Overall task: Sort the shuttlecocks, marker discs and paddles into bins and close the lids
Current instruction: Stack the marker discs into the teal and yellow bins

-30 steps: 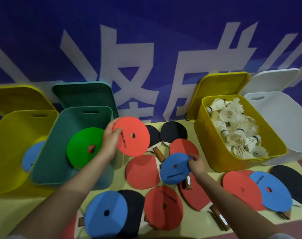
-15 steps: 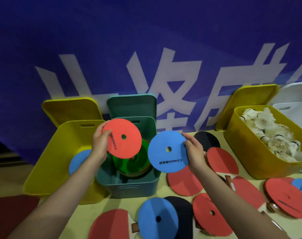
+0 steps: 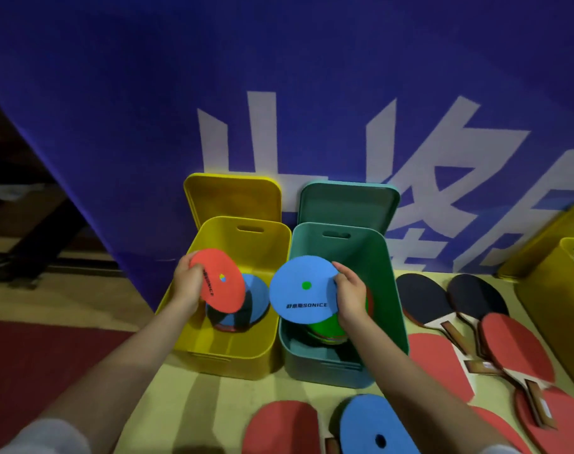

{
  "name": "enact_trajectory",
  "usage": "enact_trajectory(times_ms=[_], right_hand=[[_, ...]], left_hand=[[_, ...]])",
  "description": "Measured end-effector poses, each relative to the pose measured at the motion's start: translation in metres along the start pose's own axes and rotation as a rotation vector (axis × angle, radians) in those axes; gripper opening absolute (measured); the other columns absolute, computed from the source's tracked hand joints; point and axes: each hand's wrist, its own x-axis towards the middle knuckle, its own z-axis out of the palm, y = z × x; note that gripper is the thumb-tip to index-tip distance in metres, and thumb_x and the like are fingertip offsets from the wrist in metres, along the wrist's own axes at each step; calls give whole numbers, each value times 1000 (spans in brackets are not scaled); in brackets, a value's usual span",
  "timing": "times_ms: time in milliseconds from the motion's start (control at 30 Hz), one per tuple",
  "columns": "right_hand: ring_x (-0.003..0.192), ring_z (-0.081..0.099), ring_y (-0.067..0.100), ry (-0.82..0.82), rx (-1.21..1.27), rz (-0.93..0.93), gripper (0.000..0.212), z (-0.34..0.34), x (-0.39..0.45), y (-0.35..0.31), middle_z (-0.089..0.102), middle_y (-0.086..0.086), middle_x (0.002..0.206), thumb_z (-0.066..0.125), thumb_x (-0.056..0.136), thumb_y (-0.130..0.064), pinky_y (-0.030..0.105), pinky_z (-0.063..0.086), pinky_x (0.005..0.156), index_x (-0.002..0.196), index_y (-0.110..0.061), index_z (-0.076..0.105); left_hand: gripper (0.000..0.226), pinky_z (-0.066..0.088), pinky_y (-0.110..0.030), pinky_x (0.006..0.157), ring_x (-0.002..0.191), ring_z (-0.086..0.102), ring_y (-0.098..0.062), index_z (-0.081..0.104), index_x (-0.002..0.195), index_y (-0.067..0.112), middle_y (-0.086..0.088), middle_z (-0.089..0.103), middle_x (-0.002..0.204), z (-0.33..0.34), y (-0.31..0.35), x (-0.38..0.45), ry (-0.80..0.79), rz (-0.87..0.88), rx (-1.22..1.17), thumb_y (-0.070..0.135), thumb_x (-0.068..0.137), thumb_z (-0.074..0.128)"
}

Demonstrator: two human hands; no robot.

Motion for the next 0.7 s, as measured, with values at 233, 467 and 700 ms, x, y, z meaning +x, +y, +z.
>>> enact_trajectory(times_ms=[233, 467, 700], right_hand=[[92, 58, 25, 78, -153, -13, 30, 28, 14, 17, 64, 11, 103, 44, 89, -1, 42, 48, 87, 110, -10, 64], [83, 54, 19, 72, -232, -51, 34, 42, 21, 19, 62, 6, 100, 40, 90, 1, 33, 45, 75, 116, -8, 61], [77, 54, 11, 26, -335, -172, 35, 45, 19, 5, 63, 4, 94, 42, 90, 2, 25, 44, 68, 114, -13, 61]], left_hand=[[40, 42, -28, 75, 91, 56, -23, 58, 120, 6, -13, 63, 111, 13, -36, 32, -66, -127, 69, -5, 87, 40], [35, 48, -32, 76, 92, 61, -27, 59, 120, 7, -19, 65, 113, 30, -67, 56, -173, -232, 125, -1, 88, 46], [56, 34, -37, 104, 129, 44, -36, 37, 142, 1, -23, 46, 140, 26, -85, 67, -253, -166, 686, 5, 88, 52]])
